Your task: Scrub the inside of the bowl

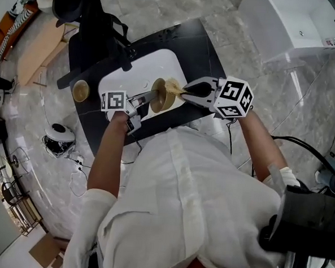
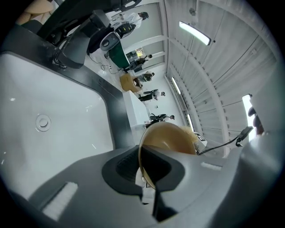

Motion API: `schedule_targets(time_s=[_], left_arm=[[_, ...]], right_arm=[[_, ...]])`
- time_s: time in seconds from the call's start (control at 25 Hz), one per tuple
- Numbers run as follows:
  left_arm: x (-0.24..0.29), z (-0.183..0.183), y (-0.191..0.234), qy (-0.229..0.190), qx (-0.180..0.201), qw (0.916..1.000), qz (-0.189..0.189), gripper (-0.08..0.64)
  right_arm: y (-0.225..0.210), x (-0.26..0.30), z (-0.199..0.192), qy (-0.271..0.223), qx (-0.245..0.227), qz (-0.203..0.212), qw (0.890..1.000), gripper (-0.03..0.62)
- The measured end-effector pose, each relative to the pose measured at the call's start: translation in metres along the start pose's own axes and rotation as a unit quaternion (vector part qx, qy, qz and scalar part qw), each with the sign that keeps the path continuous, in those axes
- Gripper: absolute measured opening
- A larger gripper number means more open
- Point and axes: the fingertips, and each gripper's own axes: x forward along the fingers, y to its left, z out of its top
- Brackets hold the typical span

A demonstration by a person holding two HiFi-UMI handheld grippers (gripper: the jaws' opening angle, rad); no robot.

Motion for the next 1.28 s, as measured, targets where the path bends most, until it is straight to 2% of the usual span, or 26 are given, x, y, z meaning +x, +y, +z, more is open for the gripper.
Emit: schedule_targets(time_s=[0.08,0.16,0.28,0.44,0.64,0.96,1.16,1.28], left_arm=[[-0.002,0.005,0.007,-0.011,0.014,0.9995,0.026,0.012],[-0.001,0.01,0.006,-0.027,0.011,0.999,0.033,0.012],[0.0,0.016,0.012,-0.035,0.025,0.9972,0.062,0.012],[0.003,0.023,0.014,-0.055,0.02,0.9949,0.082,0.012],[0.006,0.036,0.013,-0.073,0.048,0.9882,0.126,0.012],[0.034,0.075,0.015,-0.075,0.107,0.9739,0.186,0.014],[0.077,0.095,0.026,-0.053,0.122,0.9676,0.215,0.014],[0.098,0.107,0.037,-0.046,0.127,0.9605,0.243,0.014]], right_arm=[[0.0,-0.002,-0.002,-0.002,0.007,0.004,1.0,0.031],[0.0,-0.005,-0.003,-0.004,0.013,0.01,1.0,0.031],[0.002,-0.01,-0.006,-0.003,0.02,0.016,1.0,0.031],[0.004,-0.015,-0.011,0.005,0.019,0.024,1.0,0.031],[0.01,-0.022,-0.019,0.017,0.014,0.04,0.999,0.031],[0.012,-0.034,-0.052,0.028,0.037,0.028,0.999,0.031],[0.002,-0.053,-0.067,0.025,0.048,0.004,0.999,0.031],[-0.004,-0.065,-0.075,0.021,0.054,-0.014,0.998,0.031]])
